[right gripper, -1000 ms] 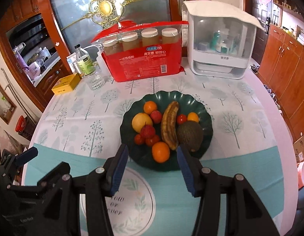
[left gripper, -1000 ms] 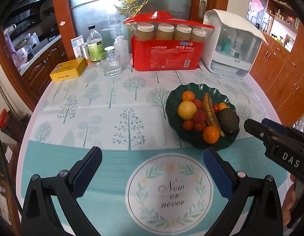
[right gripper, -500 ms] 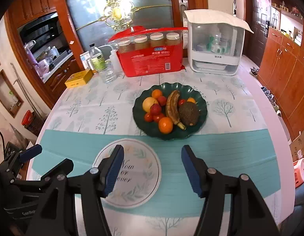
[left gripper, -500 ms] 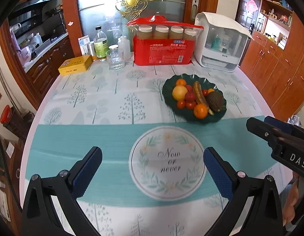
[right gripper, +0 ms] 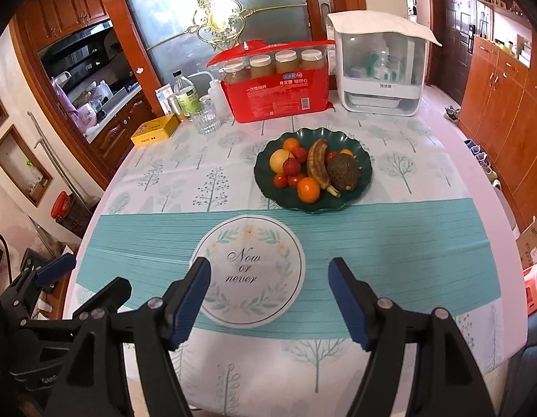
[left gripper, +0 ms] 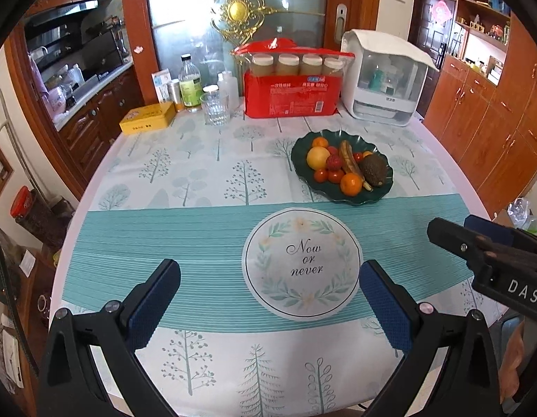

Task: Organize fruits

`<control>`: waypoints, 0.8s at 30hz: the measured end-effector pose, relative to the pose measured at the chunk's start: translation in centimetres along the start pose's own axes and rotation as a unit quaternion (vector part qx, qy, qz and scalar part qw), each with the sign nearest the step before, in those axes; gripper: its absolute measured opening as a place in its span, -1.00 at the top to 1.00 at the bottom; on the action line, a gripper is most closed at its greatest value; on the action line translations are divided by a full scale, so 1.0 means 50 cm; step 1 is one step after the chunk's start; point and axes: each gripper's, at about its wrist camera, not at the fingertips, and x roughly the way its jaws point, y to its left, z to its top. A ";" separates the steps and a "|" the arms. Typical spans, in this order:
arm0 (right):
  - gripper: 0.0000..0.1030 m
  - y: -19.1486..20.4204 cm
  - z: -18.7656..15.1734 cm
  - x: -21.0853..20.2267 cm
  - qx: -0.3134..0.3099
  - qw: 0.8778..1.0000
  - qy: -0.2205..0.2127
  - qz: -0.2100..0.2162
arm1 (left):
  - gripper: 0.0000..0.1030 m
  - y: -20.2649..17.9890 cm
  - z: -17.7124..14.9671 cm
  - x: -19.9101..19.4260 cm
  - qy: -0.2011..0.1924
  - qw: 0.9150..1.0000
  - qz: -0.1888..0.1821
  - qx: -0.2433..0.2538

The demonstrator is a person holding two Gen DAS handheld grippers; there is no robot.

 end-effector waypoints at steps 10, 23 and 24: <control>-0.46 0.020 -0.027 -0.039 -0.005 0.999 -0.026 -0.019 | -0.99 -0.001 -0.020 -0.032 -0.009 1.000 0.012 -0.013; -0.47 0.015 -0.055 -0.054 -0.010 0.999 -0.038 -0.035 | -0.99 -0.010 -0.045 -0.026 0.008 1.000 0.015 -0.022; -0.47 0.013 -0.056 -0.054 -0.010 0.999 -0.038 -0.036 | -0.99 -0.013 -0.047 -0.026 0.008 1.000 0.016 -0.022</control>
